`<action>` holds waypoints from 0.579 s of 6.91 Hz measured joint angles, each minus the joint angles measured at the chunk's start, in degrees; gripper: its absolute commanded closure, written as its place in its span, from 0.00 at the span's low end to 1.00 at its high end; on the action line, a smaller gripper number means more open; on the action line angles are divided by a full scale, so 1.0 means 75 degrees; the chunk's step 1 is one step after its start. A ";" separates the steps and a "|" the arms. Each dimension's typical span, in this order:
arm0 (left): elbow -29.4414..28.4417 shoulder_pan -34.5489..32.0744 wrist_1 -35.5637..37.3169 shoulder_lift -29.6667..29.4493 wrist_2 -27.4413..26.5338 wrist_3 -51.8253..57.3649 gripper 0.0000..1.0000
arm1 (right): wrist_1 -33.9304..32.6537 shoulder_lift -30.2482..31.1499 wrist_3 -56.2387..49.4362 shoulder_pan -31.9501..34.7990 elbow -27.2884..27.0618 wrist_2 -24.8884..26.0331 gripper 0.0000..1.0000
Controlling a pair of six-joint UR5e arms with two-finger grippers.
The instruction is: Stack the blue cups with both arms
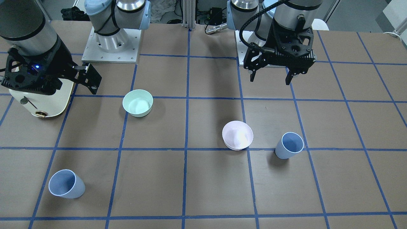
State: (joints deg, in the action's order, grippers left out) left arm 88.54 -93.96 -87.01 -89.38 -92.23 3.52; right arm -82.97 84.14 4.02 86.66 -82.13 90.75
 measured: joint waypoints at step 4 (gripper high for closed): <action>-0.0004 0.0045 -0.0002 0.0009 0.0004 0.0000 0.00 | 0.0000 0.0014 -0.0045 0.0000 0.0059 -0.0085 0.00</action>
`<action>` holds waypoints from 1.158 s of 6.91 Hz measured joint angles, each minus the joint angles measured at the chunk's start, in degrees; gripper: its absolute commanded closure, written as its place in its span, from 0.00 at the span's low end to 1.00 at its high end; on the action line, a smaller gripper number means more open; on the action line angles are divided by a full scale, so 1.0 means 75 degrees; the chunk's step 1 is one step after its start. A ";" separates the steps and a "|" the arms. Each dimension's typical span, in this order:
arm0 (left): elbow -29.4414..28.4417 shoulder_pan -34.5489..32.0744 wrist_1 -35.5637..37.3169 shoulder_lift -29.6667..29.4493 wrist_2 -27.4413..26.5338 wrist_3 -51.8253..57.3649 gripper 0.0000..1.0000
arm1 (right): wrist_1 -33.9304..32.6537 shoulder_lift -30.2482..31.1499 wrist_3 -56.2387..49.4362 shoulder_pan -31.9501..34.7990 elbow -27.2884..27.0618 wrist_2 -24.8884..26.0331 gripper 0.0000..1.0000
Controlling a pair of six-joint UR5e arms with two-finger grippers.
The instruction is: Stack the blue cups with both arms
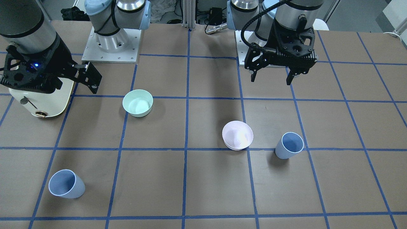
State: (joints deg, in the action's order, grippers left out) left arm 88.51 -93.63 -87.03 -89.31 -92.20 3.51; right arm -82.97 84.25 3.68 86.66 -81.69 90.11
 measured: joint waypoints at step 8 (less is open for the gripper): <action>0.0065 0.0335 0.0132 -0.0243 -0.0023 0.0153 0.00 | -0.0008 -0.0006 -0.0054 0.0007 -0.0011 0.0041 0.00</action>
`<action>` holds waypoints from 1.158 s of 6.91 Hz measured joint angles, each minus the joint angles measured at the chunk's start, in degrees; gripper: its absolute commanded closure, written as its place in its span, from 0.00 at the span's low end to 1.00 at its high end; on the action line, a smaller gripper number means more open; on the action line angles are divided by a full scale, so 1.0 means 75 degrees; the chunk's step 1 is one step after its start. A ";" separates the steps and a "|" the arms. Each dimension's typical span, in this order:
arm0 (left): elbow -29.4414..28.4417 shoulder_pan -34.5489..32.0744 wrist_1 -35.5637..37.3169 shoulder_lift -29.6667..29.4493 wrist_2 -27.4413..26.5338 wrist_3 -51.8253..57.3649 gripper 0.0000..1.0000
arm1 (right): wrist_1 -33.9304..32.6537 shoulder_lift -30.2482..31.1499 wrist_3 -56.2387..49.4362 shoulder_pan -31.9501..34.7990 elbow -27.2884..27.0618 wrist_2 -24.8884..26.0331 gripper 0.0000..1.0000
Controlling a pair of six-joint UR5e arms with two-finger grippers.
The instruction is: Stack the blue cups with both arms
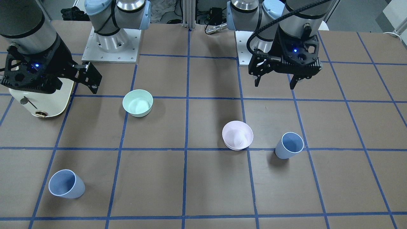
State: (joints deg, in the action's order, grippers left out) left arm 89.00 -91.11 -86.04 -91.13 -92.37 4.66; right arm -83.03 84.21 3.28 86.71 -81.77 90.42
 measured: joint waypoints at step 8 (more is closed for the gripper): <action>0.0605 0.1350 0.1553 -0.2890 0.0020 0.0844 0.68 | -0.1535 -0.0922 -0.1475 -0.0394 0.0003 0.0026 0.00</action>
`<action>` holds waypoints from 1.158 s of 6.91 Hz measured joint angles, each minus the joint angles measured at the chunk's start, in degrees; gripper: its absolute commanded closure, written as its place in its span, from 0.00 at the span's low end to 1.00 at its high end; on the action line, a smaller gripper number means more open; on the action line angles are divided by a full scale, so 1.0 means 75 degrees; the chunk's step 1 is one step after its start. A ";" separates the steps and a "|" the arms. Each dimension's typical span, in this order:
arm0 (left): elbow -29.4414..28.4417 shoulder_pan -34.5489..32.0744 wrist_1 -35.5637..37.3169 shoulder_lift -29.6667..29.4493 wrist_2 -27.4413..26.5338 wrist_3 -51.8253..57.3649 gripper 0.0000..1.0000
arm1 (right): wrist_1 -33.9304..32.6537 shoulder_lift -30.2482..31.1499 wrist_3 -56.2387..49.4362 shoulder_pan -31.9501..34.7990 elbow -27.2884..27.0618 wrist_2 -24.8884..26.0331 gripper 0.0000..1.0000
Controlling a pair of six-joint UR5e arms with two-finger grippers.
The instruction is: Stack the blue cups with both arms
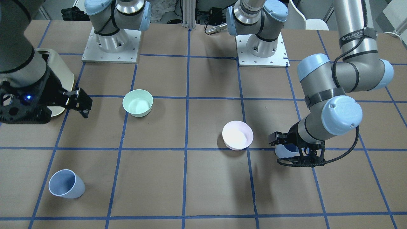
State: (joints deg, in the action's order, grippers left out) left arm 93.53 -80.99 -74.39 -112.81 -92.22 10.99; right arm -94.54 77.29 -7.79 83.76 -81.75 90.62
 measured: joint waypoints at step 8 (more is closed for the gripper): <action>-0.1107 -0.0941 0.0685 -0.0205 -0.0071 -0.1595 1.00 | -0.3454 -0.2447 -0.0543 -0.0912 0.0037 -0.0062 0.00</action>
State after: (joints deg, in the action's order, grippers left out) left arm 85.23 -88.04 -69.25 -114.35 -92.75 -0.97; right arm -120.44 58.94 -11.86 76.91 -81.47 90.15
